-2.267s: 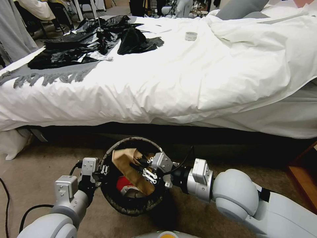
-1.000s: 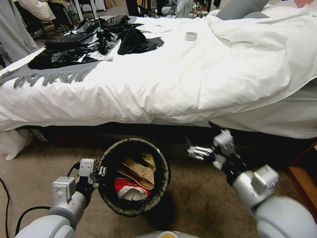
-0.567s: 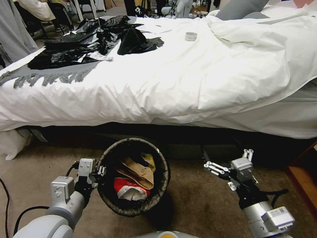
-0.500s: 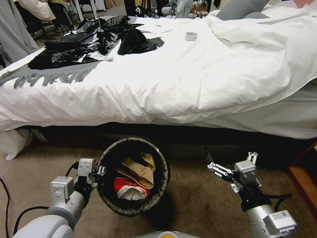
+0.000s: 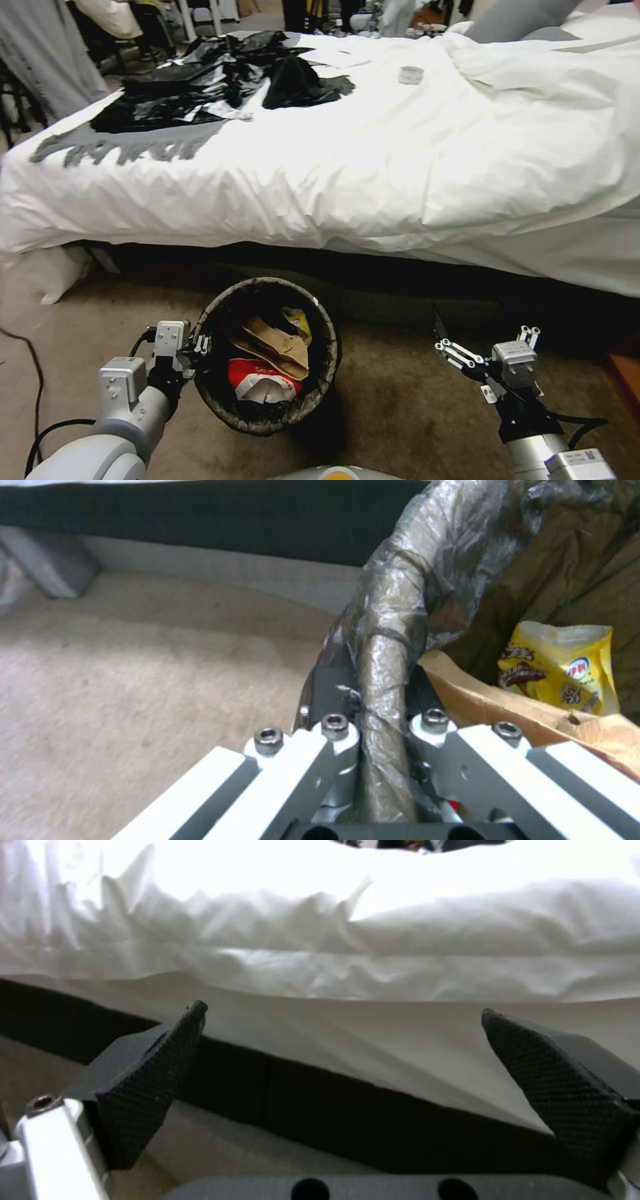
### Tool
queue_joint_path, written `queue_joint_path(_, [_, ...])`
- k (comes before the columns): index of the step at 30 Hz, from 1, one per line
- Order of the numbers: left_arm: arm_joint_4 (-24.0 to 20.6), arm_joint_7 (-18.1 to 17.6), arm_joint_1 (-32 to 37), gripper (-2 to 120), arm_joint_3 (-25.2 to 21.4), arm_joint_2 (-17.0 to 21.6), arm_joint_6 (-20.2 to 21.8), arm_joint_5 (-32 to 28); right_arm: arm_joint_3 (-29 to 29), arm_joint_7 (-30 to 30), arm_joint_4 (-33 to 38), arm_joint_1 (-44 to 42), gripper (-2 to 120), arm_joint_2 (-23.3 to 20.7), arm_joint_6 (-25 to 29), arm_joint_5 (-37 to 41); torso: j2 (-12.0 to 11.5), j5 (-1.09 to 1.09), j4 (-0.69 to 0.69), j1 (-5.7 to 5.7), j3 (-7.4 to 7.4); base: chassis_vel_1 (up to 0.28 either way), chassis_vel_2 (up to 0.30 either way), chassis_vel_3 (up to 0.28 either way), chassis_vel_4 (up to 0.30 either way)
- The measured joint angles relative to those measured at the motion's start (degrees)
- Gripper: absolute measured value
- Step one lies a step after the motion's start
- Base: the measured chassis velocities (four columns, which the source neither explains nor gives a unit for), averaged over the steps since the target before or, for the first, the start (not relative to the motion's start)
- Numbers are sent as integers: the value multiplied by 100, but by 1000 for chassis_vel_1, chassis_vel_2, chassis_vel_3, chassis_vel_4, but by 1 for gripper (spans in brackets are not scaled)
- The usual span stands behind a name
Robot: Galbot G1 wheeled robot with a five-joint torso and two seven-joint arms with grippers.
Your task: Pick up the trash bin, then pick up the garbage from the floor and place it into the trash bin.
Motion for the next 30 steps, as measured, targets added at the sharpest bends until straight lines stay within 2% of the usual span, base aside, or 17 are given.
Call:
queue_joint_path(8, [0, 7, -2, 1, 43, -24, 0, 3, 110, -1, -145, -125, 100, 58, 163, 5, 0, 0, 0, 0, 0, 94, 99, 92, 104])
queue_joint_path(30, [0, 10, -16, 1, 3, 11, -4, -90, -12, 2, -411, 18, 100, 81, 59, 16, 0, 0, 0, 0, 0, 127, 124, 120, 122])
